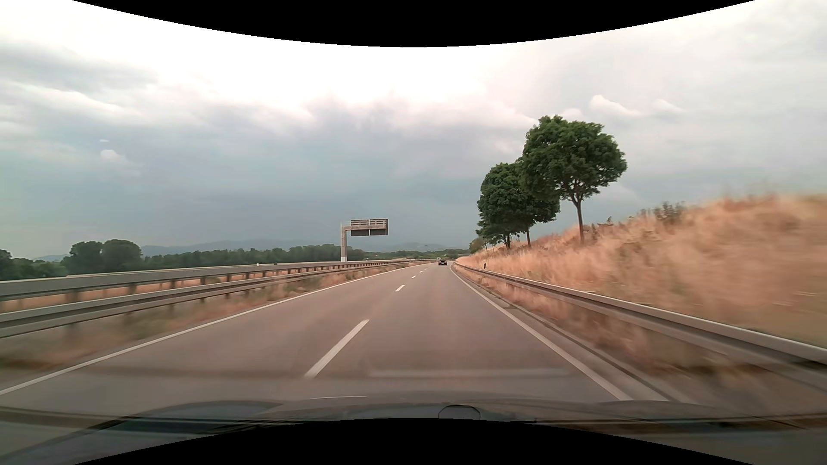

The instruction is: Follow the waypoints while adhering to traffic rules and regulations

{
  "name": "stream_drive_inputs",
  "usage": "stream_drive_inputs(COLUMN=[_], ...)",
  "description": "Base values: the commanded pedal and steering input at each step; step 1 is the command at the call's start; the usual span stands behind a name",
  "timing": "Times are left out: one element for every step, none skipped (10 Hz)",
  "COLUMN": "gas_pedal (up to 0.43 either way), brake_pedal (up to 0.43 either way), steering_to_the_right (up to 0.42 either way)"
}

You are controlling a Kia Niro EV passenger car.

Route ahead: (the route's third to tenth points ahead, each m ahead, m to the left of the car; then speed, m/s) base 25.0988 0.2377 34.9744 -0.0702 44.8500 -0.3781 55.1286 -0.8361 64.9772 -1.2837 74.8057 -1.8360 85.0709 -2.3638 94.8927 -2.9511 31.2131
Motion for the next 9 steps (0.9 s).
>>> stream_drive_inputs(gas_pedal=[0.268,0.268,0.268,0.268,0.268,0.268,0.268,0.268,0.268], brake_pedal=[0.000,0.000,0.000,0.000,0.000,0.000,0.000,0.000,0.000], steering_to_the_right=[0.006,0.006,0.006,0.006,0.006,0.006,0.005,0.006,0.006])
